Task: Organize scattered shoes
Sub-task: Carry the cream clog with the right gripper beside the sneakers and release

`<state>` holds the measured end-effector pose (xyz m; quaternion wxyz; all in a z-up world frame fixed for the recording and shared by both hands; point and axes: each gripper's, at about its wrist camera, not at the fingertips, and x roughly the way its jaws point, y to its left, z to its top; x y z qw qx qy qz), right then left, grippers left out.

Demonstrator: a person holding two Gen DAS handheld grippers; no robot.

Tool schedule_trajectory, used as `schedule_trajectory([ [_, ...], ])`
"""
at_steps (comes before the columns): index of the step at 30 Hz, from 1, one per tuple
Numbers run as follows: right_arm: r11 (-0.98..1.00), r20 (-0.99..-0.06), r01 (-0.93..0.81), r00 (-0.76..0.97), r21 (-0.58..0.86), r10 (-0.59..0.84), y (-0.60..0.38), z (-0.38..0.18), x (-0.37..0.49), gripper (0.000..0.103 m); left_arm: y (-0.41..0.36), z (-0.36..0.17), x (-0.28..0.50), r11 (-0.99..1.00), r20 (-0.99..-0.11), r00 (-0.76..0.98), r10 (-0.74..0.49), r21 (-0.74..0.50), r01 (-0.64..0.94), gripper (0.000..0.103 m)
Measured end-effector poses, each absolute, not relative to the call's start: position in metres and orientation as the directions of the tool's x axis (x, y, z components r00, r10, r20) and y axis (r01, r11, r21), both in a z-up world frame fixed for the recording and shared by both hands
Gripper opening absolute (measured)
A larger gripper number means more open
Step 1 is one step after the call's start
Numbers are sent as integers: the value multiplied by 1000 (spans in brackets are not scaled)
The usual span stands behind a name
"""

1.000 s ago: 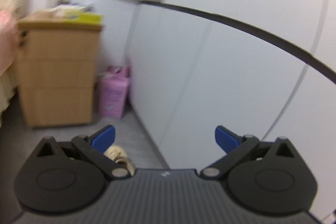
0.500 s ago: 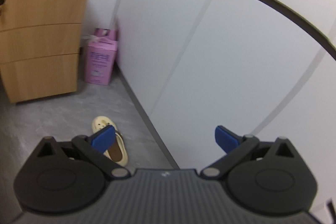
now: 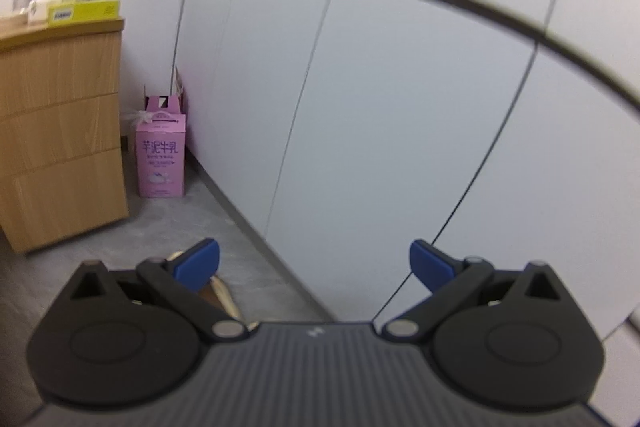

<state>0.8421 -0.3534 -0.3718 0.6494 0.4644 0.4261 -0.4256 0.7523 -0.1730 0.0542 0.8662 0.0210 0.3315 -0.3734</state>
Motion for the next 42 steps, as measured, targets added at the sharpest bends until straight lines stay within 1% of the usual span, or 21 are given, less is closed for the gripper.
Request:
schedule_trajectory([
  [1,189,-950,952,271,240,-157,-363,-372,841,94,-177,51,751,714,-620,479,-621,-196,672,103],
  [3,155,-952,959,262,239,-158,-383,-373,840,94,-179,39,761,710,-683,415,-601,-218,670,103],
  [7,85,-956,968,246,235,-159,-422,-374,837,94,-174,22,783,767,-737,389,-553,-267,584,103],
  [11,32,-965,976,216,213,-151,-453,-375,839,95,-173,17,793,775,-744,375,-553,-295,559,103],
  [13,82,-971,980,191,181,-145,-451,-380,852,94,-176,18,791,767,-737,372,-564,-300,567,103],
  [14,150,-970,975,185,161,-160,-445,-381,861,94,-178,18,790,764,-736,373,-565,-297,572,103],
  [20,158,-960,974,192,162,-202,-430,-389,862,98,-189,17,784,745,-732,371,-572,-273,609,103],
  [23,173,-957,963,236,207,-169,-438,-397,859,103,-193,17,787,752,-730,391,-560,-250,610,103],
  [25,186,-941,943,304,275,-146,-438,-388,846,103,-193,20,788,757,-727,399,-559,-250,604,103],
  [26,181,-939,942,310,282,-148,-442,-393,850,103,-192,21,788,756,-726,399,-560,-250,605,103],
  [29,174,-925,933,342,314,-166,-435,-367,838,103,-186,27,783,734,-716,397,-574,-236,636,103],
  [32,217,-914,919,369,331,-168,-427,-350,834,103,-178,30,781,739,-713,415,-566,-215,639,103],
  [34,294,-909,897,386,330,-157,-414,-325,826,103,-170,29,783,743,-714,423,-558,-203,638,103],
  [37,357,-905,870,405,339,-128,-401,-296,816,103,-159,27,788,752,-715,442,-542,-178,634,103],
  [39,374,-901,856,421,357,-103,-398,-274,807,103,-148,26,792,761,-716,457,-529,-160,629,103],
  [41,339,-872,838,481,427,-88,-397,-236,782,103,-132,25,797,764,-711,467,-526,-154,626,103],
  [42,345,-870,833,486,433,-84,-395,-223,777,103,-124,23,800,768,-708,476,-522,-148,623,103],
])
